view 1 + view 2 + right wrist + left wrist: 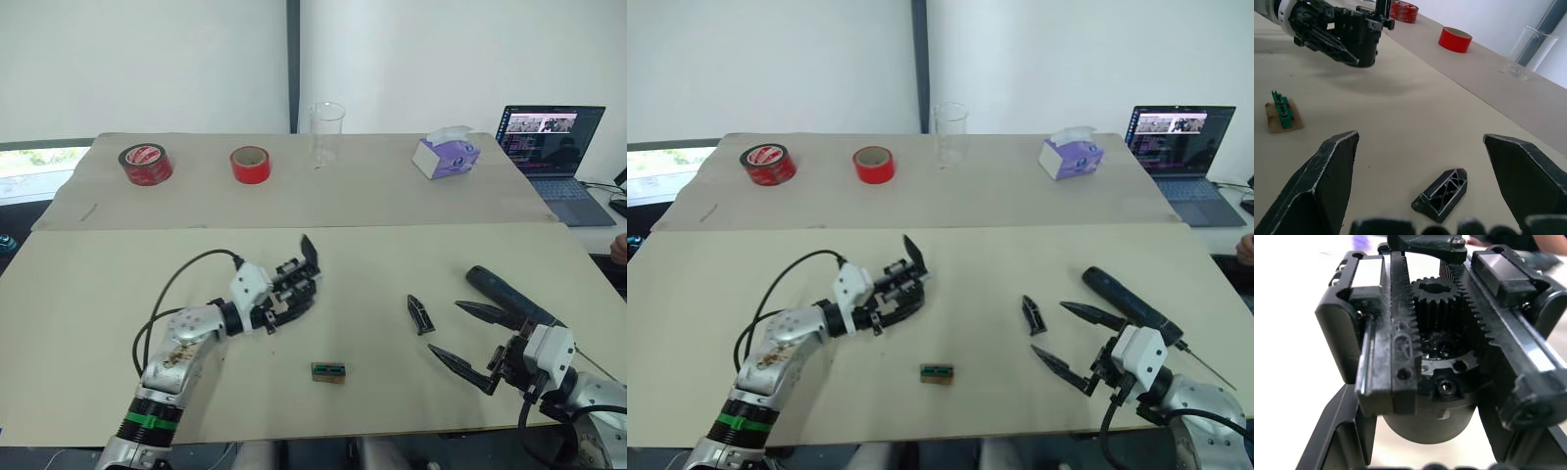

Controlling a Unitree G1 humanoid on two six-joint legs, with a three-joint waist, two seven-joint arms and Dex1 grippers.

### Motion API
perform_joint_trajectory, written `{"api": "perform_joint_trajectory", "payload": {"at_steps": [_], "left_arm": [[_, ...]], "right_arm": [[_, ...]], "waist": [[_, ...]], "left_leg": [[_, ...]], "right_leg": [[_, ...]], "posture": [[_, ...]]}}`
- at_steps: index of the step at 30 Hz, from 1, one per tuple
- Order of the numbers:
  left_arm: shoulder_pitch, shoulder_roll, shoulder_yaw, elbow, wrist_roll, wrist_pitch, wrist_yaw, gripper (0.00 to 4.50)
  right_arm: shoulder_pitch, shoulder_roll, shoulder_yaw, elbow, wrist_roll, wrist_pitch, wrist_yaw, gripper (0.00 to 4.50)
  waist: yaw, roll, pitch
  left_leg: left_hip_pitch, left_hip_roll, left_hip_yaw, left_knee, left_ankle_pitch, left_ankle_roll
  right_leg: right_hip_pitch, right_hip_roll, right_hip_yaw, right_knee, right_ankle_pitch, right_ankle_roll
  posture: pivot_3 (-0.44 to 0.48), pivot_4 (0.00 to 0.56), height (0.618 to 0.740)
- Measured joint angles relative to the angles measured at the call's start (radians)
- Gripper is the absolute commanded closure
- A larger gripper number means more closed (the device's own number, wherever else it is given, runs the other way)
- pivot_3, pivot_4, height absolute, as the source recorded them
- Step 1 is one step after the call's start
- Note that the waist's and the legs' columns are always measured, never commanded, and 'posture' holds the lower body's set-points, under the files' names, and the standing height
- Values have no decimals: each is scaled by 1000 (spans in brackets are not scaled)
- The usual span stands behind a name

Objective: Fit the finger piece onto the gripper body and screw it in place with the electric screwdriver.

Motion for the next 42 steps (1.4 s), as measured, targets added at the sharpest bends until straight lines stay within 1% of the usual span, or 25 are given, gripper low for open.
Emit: {"api": "perform_joint_trajectory", "payload": {"at_steps": [5, 15, 17, 18, 19, 20, 23, 25, 29, 33, 35, 37, 40, 42], "left_arm": [[26, -4, -65, -2, 57, -3, 1, 2153], [19, -5, -73, 43, 108, -42, 5, 2153], [19, -5, -71, 44, 104, -38, 2, 1127], [18, -5, -69, 44, 102, -37, -1, 851], [16, -5, -68, 44, 99, -36, -4, 377], [14, -3, -65, 43, 92, -35, -7, 31], [14, 26, -46, 44, 78, -25, -31, 31], [13, 60, -20, 48, 48, -19, -68, 31], [-17, 128, 19, 119, 5, -29, -171, 31], [-90, 177, 24, 248, -28, -90, -333, 31], [-135, 182, 17, 318, -35, -123, -427, 31], [-210, 172, 0, 405, -32, -162, -515, 31], [-305, 126, -18, 507, -22, -218, -584, 31], [-349, 90, -36, 580, 0, -261, -604, 31]], "right_arm": [[32, -12, 0, -69, 12, 47, -4, 0], [36, -21, -2, -101, 20, 89, -12, 0], [27, -22, -2, -100, 20, 95, -12, 0], [15, -22, -2, -99, 20, 96, -12, 0], [7, -22, -2, -100, 20, 96, -13, 0], [4, -22, -3, -100, 20, 96, -13, 0], [0, -22, -3, -99, 20, 98, -13, 0], [-2, -23, -5, -99, 20, 102, -12, 0], [-7, -26, -7, -96, 20, 103, -9, 0], [-23, -38, -10, -91, 20, 103, -4, 0], [-24, -40, -12, -87, 20, 104, -2, 0], [-16, -47, -22, -86, 21, 104, 1, 0], [1, -55, -41, -86, 22, 104, 4, 0], [20, -55, -46, -93, 24, 105, 4, 0]], "waist": [[3, 0, 0], [4, 0, 0], [4, 0, 0], [4, 0, 0], [4, 0, 0], [4, 0, 0], [4, 0, 0], [3, 0, 0], [5, 0, 0], [6, 0, 0], [7, 0, 0], [12, 0, 0], [15, 0, 0], [14, 0, 0]], "left_leg": [[0, 0, 0, 0, 0, 0], [0, 0, 0, 0, 0, 0], [0, 0, 0, 0, 0, 0], [0, 0, 0, 0, 0, 0], [0, 0, 0, 0, 0, 0], [0, 0, 0, 0, 0, 0], [0, 0, 0, 0, 0, 0], [0, 0, 0, 0, 0, 0], [1, 0, 1, 0, 0, 0], [0, -1, 1, 0, 0, 0], [0, -1, 1, 0, 0, 0], [0, -2, 1, 1, 0, 0], [0, -4, 1, 2, 0, 1], [-1, -4, 1, 2, 0, 1]], "right_leg": [[0, 1, 1, -1, 0, 0], [1, 1, 2, -1, 0, 0], [0, 1, 2, -1, 0, 0], [0, 1, 2, -1, 0, 0], [1, 1, 2, -1, 0, 0], [1, 1, 2, -1, 0, 0], [0, 1, 2, -1, 0, 0], [0, 1, 2, -1, 0, 0], [1, 1, 2, -1, 0, 0], [1, 1, 2, -2, 0, 1], [0, 1, 1, -2, 0, 1], [1, 1, 1, -1, 0, 1], [1, 0, 1, -2, 0, 1], [1, 0, 2, -2, 0, 2]], "posture": [[0, 150, 740], [0, 150, 740], [0, 150, 740], [0, 150, 740], [0, 150, 740], [0, 150, 740], [0, 150, 740], [0, 150, 740], [0, 150, 740], [0, 150, 740], [0, 150, 740], [0, 150, 740], [0, 150, 740], [0, 150, 740]]}}
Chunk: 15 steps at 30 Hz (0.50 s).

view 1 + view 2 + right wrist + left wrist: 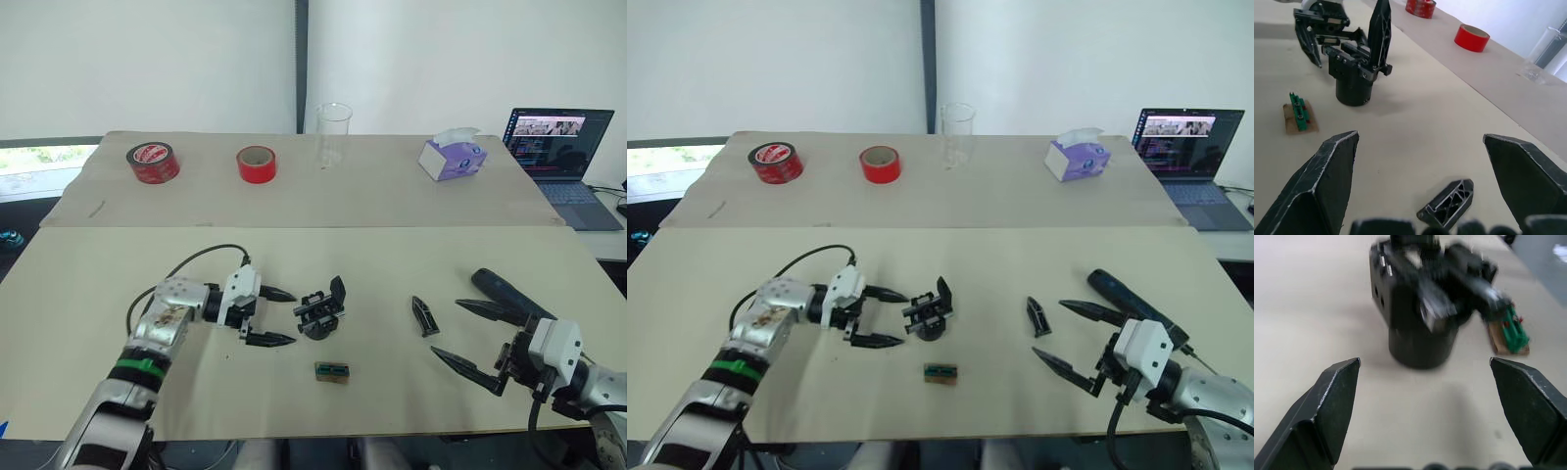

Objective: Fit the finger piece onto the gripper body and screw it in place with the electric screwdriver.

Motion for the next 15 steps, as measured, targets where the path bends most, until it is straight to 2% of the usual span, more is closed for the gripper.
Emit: {"api": "perform_joint_trajectory", "payload": {"at_steps": [3, 8, 13, 15], "left_arm": [[-63, -57, -22, 130, 36, -67, -31, 31], [-116, -108, -38, 251, 72, -151, -87, 31], [-128, -155, -36, 301, 91, -191, -90, 31], [-128, -159, -34, 305, 92, -204, -91, 550]], "right_arm": [[31, 0, -6, -19, 5, 2, -4, 0], [65, 2, -25, -35, 6, 2, -9, 0], [90, 15, -35, -44, 6, 2, -16, 0], [100, 16, -35, -48, 5, 1, -17, 0]], "waist": [[-1, 0, 0], [-9, 0, 0], [-9, 0, 0], [-10, 0, 0]], "left_leg": [[-1, -1, 0, 1, 0, 0], [-1, 0, 0, 1, 0, 1], [-2, 0, -1, 3, -1, 2], [-2, 1, -1, 5, -2, 4]], "right_leg": [[0, 0, 0, 0, 0, 0], [-1, 0, 0, 0, 0, 1], [-1, 0, 0, 1, 0, 1], [0, 0, 0, 1, 0, 1]], "posture": [[0, 150, 740], [0, 150, 740], [0, 150, 740], [0, 150, 740]]}}
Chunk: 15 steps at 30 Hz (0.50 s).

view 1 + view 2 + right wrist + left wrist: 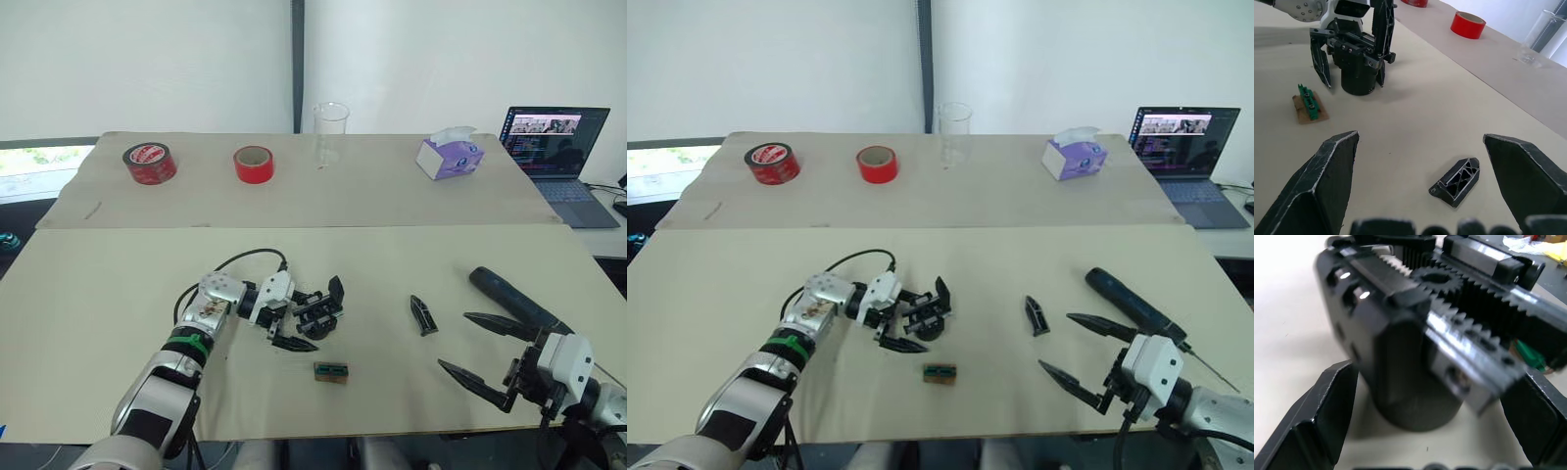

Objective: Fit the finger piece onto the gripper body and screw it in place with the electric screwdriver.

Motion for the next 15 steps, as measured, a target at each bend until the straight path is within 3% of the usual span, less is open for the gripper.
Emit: {"api": "perform_joint_trajectory", "payload": {"at_steps": [4, 8, 15], "left_arm": [[7, -3, 29, 6, -2, -31, 27, 2214], [78, 6, 74, -81, -20, 26, 99, 2200], [349, 55, 137, -603, -45, 432, 411, 2200]], "right_arm": [[8, 5, -2, 0, -2, -2, 0, 0], [8, 8, -2, 1, -6, -4, 0, 0], [-12, 27, 4, 33, -25, -22, 3, 0]], "waist": [[0, 0, 0], [-2, 0, 0], [-2, 1, 0]], "left_leg": [[-1, 0, 0, 1, -1, 1], [-1, 0, 0, 1, -1, 1], [-1, 2, 0, 1, -1, 1]], "right_leg": [[0, 0, 0, 0, 0, 0], [-1, -1, 0, 0, 0, 1], [-1, -1, 1, 1, 0, 1]], "posture": [[0, 150, 740], [0, 150, 740], [0, 150, 740]]}}
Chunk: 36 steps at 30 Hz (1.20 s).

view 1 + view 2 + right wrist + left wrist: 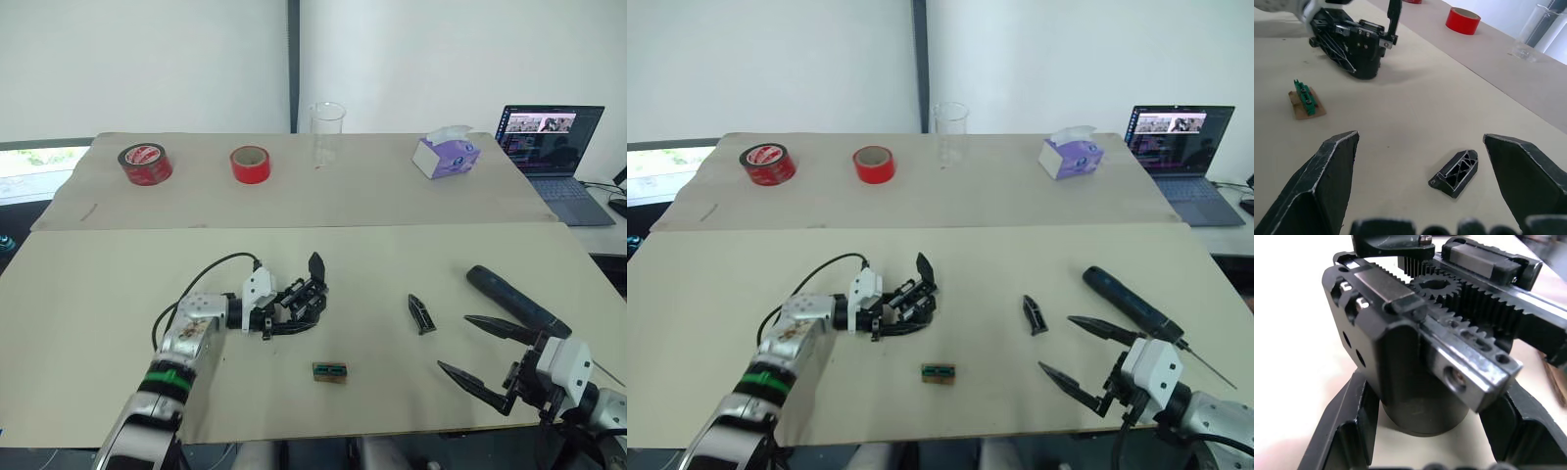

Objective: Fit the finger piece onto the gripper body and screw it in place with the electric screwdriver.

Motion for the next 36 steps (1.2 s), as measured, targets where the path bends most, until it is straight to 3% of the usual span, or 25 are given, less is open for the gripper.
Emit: {"api": "perform_joint_trajectory", "payload": {"at_steps": [4, 7, 17, 18, 20, 23, 27, 32, 36], "left_arm": [[107, -42, -6, -239, 45, 144, 214, 2200], [111, -62, -33, -283, 87, 173, 319, 2200], [161, -91, -101, -333, 108, 194, 437, 2200], [161, -86, -101, -334, 105, 194, 436, 2200], [162, -79, -100, -334, 95, 195, 432, 1160], [165, -50, -99, -331, 77, 200, 399, 34], [132, 15, -95, -280, 55, 153, 309, 34], [56, 115, -95, -167, -1, 96, 96, 34], [-53, 125, -98, 9, -13, -4, -46, 34]], "right_arm": [[-35, 3, 3, 35, -5, -21, 10, 0], [-47, 3, 8, 50, -5, -26, 33, 0], [-48, -6, 6, 58, -5, -31, 78, 0], [-44, -6, 4, 58, -5, -32, 81, 0], [-34, -6, 0, 58, -5, -33, 88, 0], [-28, -6, -8, 63, -4, -37, 97, 0], [-32, -6, -15, 71, -5, -49, 97, 0], [-26, -6, -16, 71, -5, -50, 92, 0], [-11, -7, -17, 57, -5, -50, 85, 0]], "waist": [[13, 0, 0], [16, 1, 0], [14, 1, 0], [13, 1, 0], [12, 2, -1], [10, 3, -1], [9, 4, -2], [10, 4, -2], [14, 4, -2]], "left_leg": [[0, -2, 0, 1, 0, 0], [0, -2, 0, 1, 0, 0], [1, -2, 0, 0, 0, 0], [1, -2, 0, 0, 0, 0], [1, -2, 0, 0, 0, 0], [1, -2, 1, 0, 0, 0], [1, -2, 1, 0, 0, 0], [1, -2, 1, 0, 0, 0], [1, -3, 1, 1, 0, 0]], "right_leg": [[1, -2, 0, -1, 0, 1], [1, -1, 0, -1, 0, 1], [1, -1, 1, -1, 0, 1], [1, -1, 1, -1, 0, 0], [1, -1, 1, -1, 0, 1], [1, -1, 1, -1, 0, 0], [1, -1, 1, -1, 0, 0], [1, -1, 1, -1, 0, 0], [1, -1, 1, -2, 0, 1]], "posture": [[0, 150, 740], [0, 150, 740], [0, 150, 740], [0, 150, 740], [0, 150, 740], [0, 150, 740], [0, 150, 740], [0, 150, 740], [0, 150, 740]]}}
